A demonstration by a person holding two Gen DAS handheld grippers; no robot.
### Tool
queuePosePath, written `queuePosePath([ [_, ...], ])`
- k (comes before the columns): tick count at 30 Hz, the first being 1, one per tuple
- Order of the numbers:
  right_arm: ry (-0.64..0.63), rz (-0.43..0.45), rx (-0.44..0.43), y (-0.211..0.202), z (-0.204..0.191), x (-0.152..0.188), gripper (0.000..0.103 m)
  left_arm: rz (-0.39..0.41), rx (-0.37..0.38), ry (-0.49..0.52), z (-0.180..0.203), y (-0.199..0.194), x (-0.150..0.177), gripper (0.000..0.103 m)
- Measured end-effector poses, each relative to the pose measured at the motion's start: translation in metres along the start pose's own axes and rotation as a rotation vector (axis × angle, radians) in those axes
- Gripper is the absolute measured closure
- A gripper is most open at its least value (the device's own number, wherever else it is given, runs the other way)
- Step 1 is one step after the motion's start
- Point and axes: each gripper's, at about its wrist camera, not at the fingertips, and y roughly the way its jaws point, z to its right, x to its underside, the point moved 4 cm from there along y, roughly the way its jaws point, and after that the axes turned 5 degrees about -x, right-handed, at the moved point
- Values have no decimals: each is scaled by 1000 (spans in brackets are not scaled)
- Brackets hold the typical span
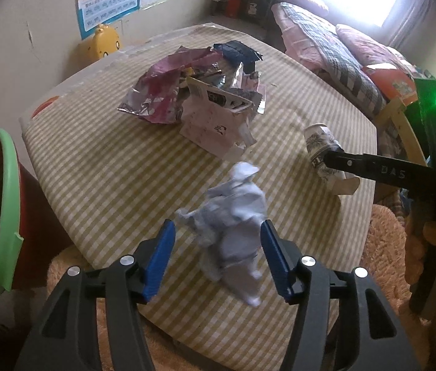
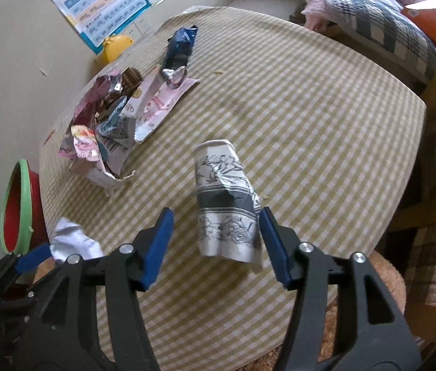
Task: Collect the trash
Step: 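Carry the foil and patterned cup toward the bucket with both grippers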
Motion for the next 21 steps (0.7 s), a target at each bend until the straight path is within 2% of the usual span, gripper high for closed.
queuePosePath([
  [9, 0, -18, 20, 8, 4, 1, 47, -8, 23, 33, 14, 5, -4, 49],
  [15, 8, -10, 14, 6, 5, 0, 47, -63, 8, 98, 33, 30, -12, 50],
  [18, 15, -2, 13, 6, 8, -2, 44, -51, -4, 106, 33, 29, -14, 62],
  [21, 23, -8, 6, 8, 10, -1, 44, -53, 15, 76, 26, 25, -13, 67],
])
